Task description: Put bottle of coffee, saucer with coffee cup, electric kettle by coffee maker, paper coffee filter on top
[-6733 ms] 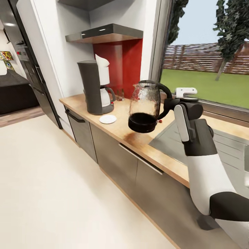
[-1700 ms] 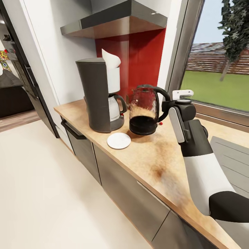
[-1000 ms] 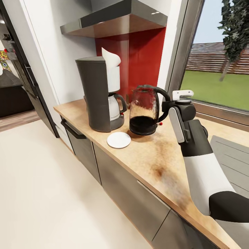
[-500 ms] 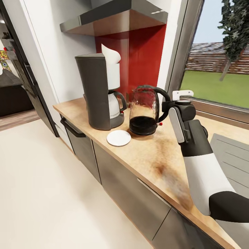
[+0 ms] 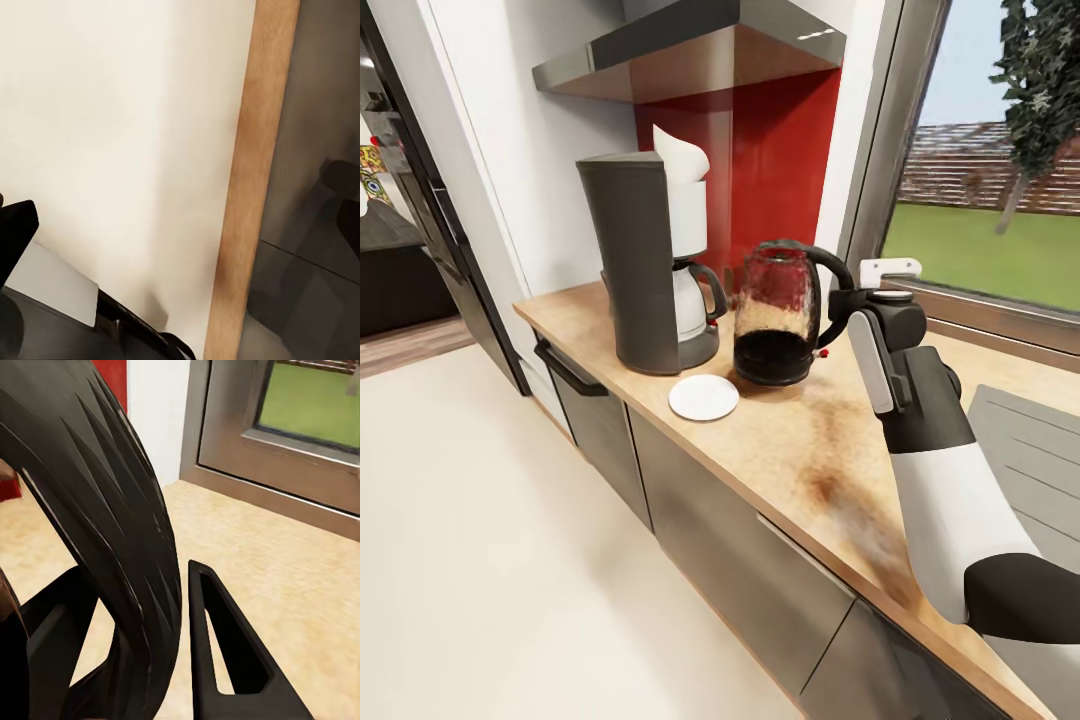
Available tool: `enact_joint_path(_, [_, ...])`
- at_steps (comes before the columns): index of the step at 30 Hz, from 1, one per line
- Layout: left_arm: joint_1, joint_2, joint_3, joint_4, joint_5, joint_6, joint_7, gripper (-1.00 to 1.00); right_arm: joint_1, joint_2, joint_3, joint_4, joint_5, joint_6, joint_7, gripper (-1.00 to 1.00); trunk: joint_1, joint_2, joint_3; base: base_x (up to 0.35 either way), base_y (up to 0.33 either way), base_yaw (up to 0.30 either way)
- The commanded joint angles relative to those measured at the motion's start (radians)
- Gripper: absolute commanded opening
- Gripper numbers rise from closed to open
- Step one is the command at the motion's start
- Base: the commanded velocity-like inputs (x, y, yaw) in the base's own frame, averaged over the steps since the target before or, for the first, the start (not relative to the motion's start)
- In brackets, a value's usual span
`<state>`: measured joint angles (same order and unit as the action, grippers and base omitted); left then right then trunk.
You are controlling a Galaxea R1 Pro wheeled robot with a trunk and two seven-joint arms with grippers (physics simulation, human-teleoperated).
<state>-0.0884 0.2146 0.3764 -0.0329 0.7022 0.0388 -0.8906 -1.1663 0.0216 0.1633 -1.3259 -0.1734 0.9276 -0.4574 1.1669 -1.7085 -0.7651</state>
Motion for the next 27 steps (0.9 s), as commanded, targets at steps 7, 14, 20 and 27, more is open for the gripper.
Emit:
enact_joint_path(7, [-0.001, 0.000, 0.005, 0.001, -0.001, 0.004, -0.004, 1.00, -0.001, 0.000, 0.002, 0.034, -0.008, -0.004, -0.010, -1.00, 0.000, 0.000, -0.001, 0.000, 0.000, 0.000])
enact_joint_path(14, [-0.001, 0.000, 0.005, 0.001, -0.001, 0.004, -0.004, 1.00, -0.001, 0.000, 0.005, 0.036, -0.008, -0.004, -0.010, -1.00, 0.000, 0.000, -0.001, 0.000, 0.000, 0.000])
enact_joint_path(20, [-0.001, 0.000, 0.004, 0.001, -0.001, 0.004, -0.004, 1.00, -0.001, 0.000, 0.004, 0.037, -0.008, -0.004, -0.010, -1.00, 0.004, -0.007, -0.004, 0.000, 0.000, 0.000])
enact_joint_path(27, [-0.001, 0.000, 0.004, 0.001, -0.001, 0.004, -0.004, 1.00, -0.001, 0.000, 0.004, 0.037, -0.008, -0.004, -0.010, -1.00, 0.004, -0.007, -0.004, 0.000, 0.000, 0.000])
